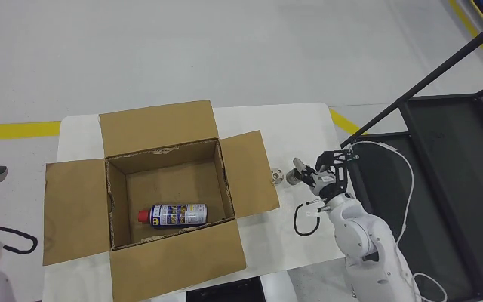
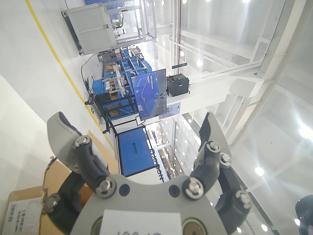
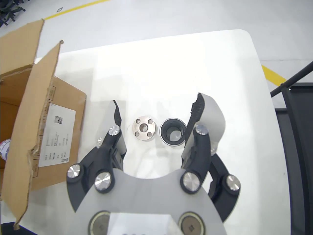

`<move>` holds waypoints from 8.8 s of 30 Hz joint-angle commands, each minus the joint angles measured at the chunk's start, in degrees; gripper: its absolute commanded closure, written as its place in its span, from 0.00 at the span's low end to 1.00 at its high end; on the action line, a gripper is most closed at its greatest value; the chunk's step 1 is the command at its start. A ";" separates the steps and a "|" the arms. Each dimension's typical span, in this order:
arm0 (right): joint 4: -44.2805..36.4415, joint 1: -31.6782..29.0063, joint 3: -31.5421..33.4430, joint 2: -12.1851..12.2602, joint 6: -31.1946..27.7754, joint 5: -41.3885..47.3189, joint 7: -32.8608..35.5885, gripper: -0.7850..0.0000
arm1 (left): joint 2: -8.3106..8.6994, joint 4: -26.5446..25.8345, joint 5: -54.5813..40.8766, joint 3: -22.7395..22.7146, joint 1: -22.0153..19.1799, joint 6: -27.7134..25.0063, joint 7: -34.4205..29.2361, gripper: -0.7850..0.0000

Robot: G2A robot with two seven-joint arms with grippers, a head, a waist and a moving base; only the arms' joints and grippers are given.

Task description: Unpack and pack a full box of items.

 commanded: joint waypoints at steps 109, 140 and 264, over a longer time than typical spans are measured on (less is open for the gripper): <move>19.93 65.03 -58.45 -8.53 -12.23 -1.32 66.34 0.12 | 0.00 0.00 0.00 0.00 0.00 0.00 0.00 0.00; 31.43 66.29 -61.73 -10.27 -15.64 14.53 64.72 0.06 | 0.00 0.00 0.00 0.00 0.00 0.00 0.00 0.00; 53.89 73.31 -72.24 -20.51 -8.95 10.29 64.62 0.65 | 0.00 0.00 0.00 0.00 0.00 0.00 0.00 0.00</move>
